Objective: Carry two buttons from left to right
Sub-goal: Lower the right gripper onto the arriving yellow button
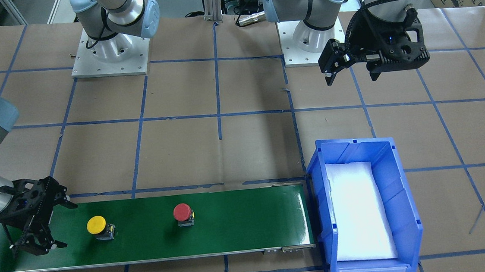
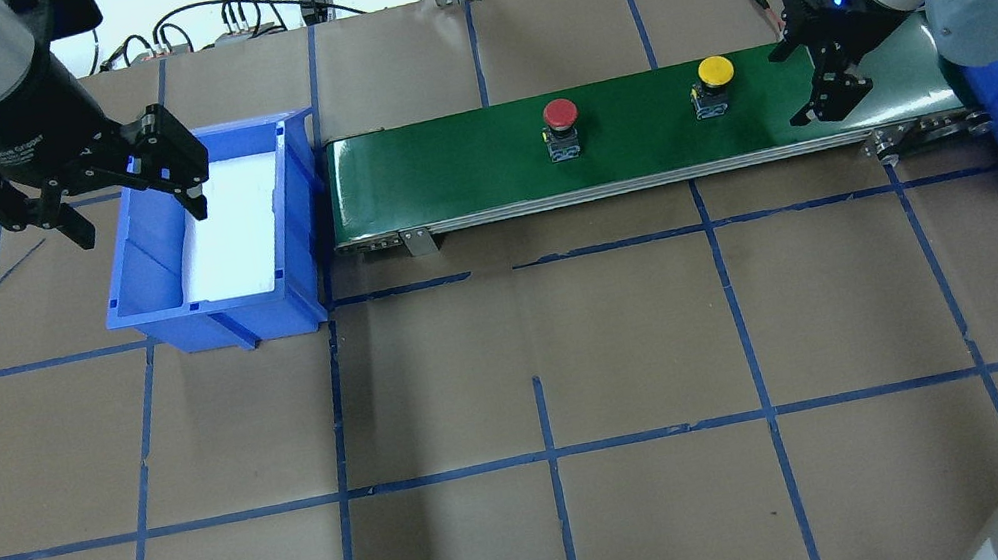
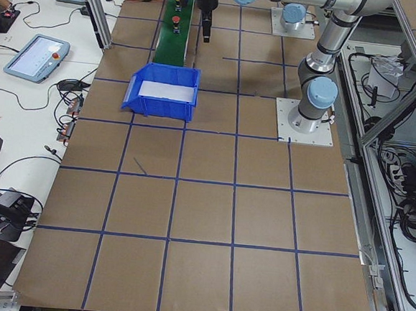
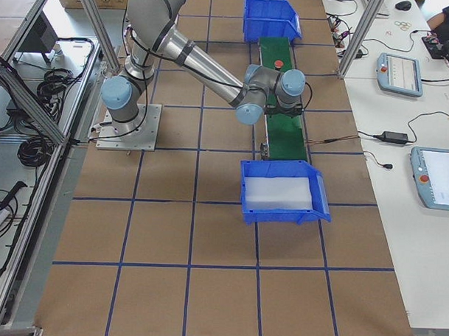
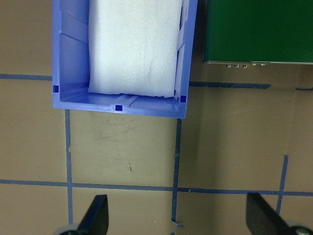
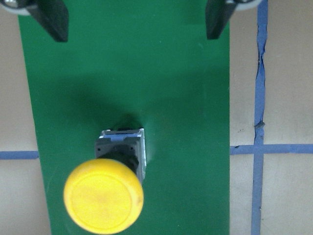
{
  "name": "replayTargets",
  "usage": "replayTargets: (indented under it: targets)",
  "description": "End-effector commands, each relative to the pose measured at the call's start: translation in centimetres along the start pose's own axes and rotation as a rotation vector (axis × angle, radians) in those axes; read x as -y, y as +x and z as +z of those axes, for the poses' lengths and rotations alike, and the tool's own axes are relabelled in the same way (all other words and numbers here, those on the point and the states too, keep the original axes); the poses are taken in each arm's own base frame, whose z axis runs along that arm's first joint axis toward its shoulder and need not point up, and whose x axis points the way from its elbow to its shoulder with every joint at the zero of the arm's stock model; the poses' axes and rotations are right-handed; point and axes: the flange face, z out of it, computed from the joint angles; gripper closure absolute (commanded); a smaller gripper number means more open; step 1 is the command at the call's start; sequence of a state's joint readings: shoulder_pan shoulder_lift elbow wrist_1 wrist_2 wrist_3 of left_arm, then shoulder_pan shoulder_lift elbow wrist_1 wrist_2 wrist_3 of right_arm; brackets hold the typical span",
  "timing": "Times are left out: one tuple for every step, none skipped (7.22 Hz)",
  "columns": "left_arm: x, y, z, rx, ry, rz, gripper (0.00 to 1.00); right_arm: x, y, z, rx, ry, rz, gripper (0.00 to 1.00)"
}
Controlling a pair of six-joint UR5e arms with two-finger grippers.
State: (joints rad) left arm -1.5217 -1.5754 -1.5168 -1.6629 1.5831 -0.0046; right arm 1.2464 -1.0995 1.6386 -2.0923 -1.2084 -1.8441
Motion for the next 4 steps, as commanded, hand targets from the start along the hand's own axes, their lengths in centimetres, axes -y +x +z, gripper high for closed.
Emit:
replayTargets:
  targets:
    - [-0.02, 0.00, 0.03, 0.000, -0.002, 0.000, 0.00, 0.08, -0.20, 0.17, 0.001, 0.016, 0.037, 0.03]
    - [0.00, 0.00, 0.01, 0.000, 0.000, 0.000, 0.00, 0.29, -0.03, -0.49, -0.014, 0.001, 0.022, 0.05]
    - [0.00, 0.00, 0.01, 0.000, 0.000, 0.000, 0.00, 0.27, -0.08, -0.44, -0.012, 0.000, 0.023, 0.05]
    - [0.00, 0.00, 0.01, 0.000, 0.000, 0.000, 0.00, 0.48, -0.19, -0.44, -0.012, 0.007, 0.029, 0.05]
